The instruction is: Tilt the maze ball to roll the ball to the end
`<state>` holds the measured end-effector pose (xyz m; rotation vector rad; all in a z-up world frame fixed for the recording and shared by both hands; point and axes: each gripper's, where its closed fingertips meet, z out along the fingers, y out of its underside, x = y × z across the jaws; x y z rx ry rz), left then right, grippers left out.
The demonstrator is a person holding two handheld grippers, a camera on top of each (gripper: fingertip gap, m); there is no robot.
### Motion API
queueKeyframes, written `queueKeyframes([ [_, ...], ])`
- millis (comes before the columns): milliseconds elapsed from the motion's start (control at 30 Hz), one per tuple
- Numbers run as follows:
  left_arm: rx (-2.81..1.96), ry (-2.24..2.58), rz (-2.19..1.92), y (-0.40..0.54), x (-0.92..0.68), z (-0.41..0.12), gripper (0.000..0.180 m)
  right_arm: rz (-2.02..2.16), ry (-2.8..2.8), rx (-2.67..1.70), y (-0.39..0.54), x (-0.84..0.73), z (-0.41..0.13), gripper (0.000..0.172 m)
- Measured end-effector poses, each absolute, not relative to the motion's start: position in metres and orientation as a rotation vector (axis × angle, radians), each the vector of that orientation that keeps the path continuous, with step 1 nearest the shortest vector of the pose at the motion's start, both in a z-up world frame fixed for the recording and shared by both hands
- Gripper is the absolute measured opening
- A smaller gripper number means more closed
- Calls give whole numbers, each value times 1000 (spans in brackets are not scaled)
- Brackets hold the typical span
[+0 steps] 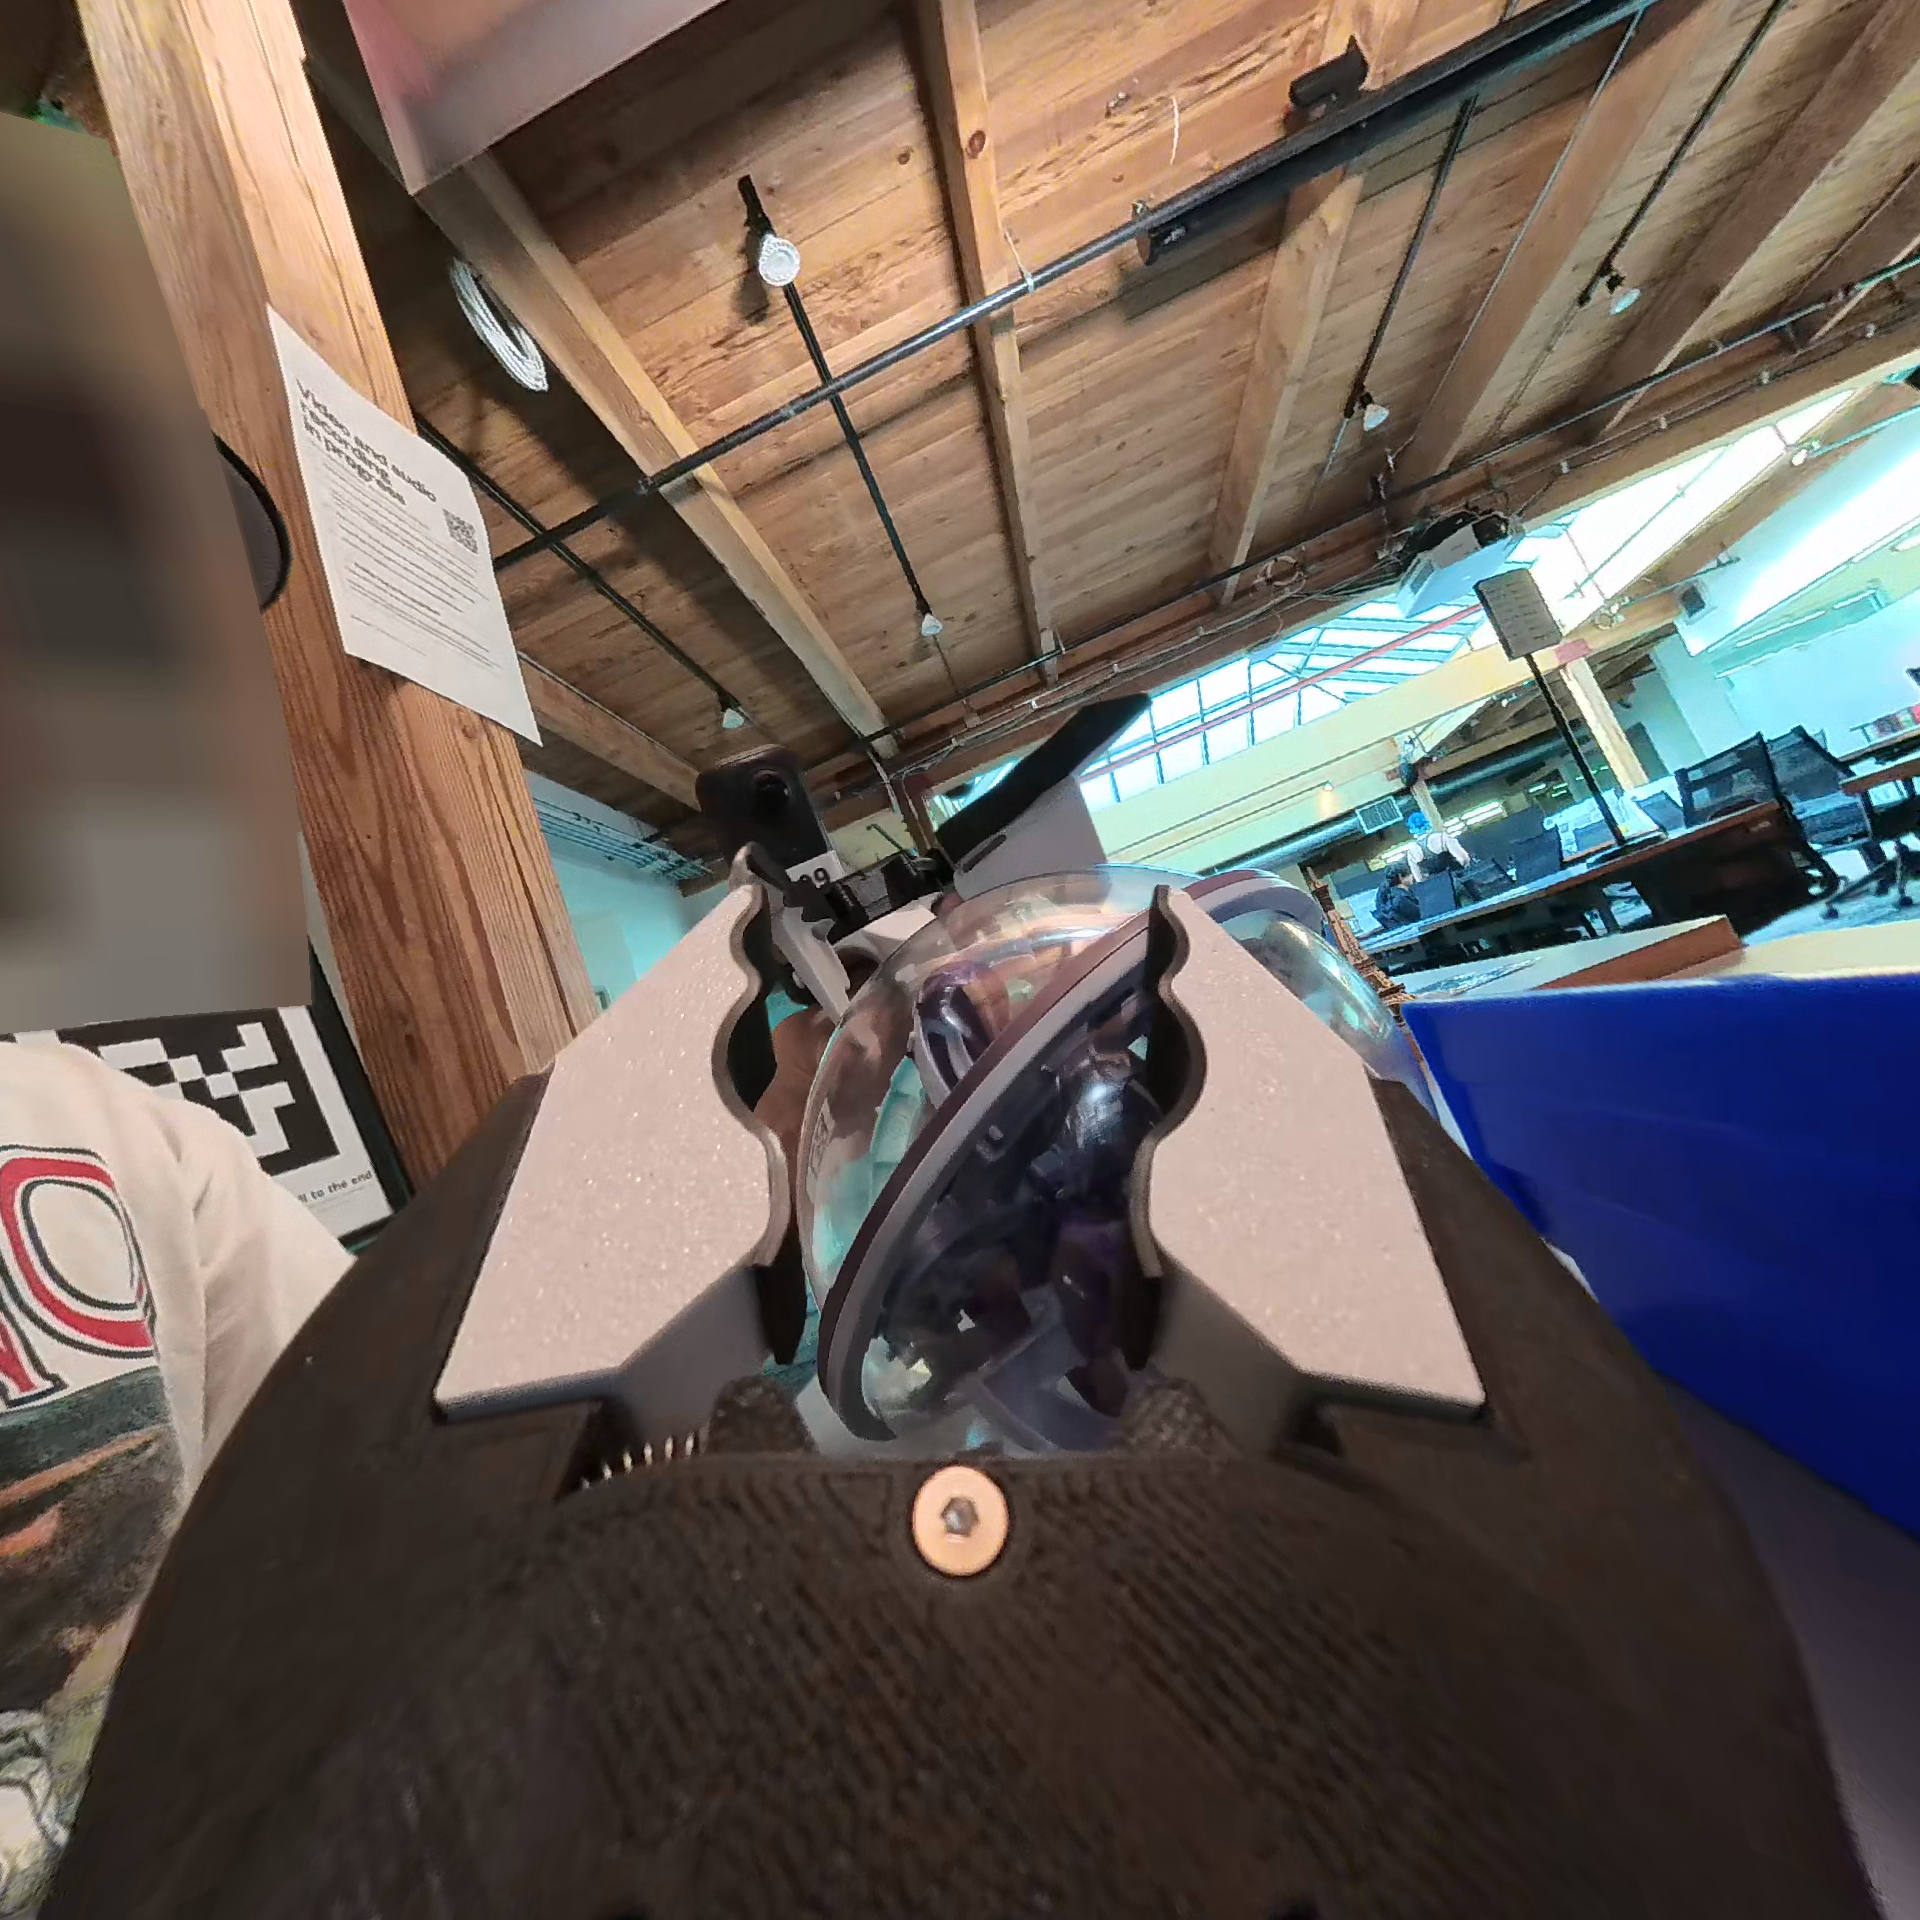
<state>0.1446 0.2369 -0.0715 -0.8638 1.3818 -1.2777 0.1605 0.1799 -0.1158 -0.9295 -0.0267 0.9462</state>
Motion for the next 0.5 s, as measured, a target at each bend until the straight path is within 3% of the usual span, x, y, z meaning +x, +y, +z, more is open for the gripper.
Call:
queueKeyframes([
  [167, -610, 1351, -1258, 213, 134, -48, 152, 975, 29, -820, 170, 174, -102, 77],
  [333, -174, 1151, -1189, 169, 101, -12, 138, 1061, 101, -605, 146, 202, -73, 80],
  [500, -496, 1222, -1282, 195, 147, -51, 157, 1050, 13, -628, 141, 193, -67, 71],
])
